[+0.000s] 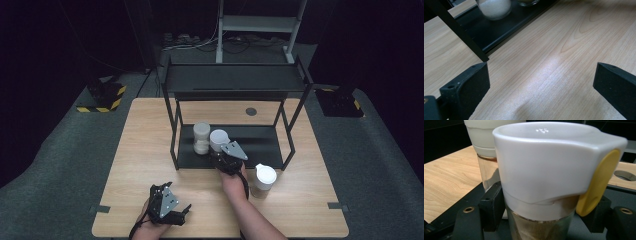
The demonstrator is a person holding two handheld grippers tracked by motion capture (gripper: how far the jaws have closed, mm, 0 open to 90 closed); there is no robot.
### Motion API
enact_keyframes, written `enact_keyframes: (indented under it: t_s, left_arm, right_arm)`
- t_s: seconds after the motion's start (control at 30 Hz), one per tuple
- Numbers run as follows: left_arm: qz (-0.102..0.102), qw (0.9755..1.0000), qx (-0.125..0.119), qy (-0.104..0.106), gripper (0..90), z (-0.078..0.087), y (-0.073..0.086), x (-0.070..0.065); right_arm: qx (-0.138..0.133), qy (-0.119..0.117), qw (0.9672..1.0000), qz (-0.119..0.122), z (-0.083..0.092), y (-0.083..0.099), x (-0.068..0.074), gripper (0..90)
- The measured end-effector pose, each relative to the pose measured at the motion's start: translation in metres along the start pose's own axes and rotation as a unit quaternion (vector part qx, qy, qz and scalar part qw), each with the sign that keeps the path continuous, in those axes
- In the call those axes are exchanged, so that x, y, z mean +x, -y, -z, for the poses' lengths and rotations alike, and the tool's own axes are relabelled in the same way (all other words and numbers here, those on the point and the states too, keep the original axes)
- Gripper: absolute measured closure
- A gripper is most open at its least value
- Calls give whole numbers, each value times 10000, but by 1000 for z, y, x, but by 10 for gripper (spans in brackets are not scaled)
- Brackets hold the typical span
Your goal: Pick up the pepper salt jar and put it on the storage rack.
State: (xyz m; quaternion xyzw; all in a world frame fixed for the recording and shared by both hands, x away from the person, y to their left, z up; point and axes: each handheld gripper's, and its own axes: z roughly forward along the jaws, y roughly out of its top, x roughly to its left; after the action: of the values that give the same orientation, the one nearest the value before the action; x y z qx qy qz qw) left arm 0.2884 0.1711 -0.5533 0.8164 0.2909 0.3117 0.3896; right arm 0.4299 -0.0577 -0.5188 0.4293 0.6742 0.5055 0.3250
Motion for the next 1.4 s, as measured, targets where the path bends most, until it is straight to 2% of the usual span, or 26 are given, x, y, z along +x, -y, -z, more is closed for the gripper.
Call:
enact_keyframes:
  t_s: [0.3,1.1,1.27,1.33,1.4]
  left_arm:
    - [23,10000,-32,7,9,0,0,0]
    - [-17,10000,-21,3,9,0,0,-1]
    - [2,10000,-23,2,9,0,0,-1]
    - [-3,10000,-20,4,9,0,0,-1]
    - [-9,10000,-16,5,8,0,0,-1]
  right_arm:
    - [0,4,10000,41,-1,1,2,302]
    - [-54,-31,10000,-27,1,5,0,295]
    - [-27,-133,9999,-82,2,3,0,237]
    - [-16,-99,9999,-85,3,3,1,186]
    - [-37,-97,9999,-85,5,2,2,177]
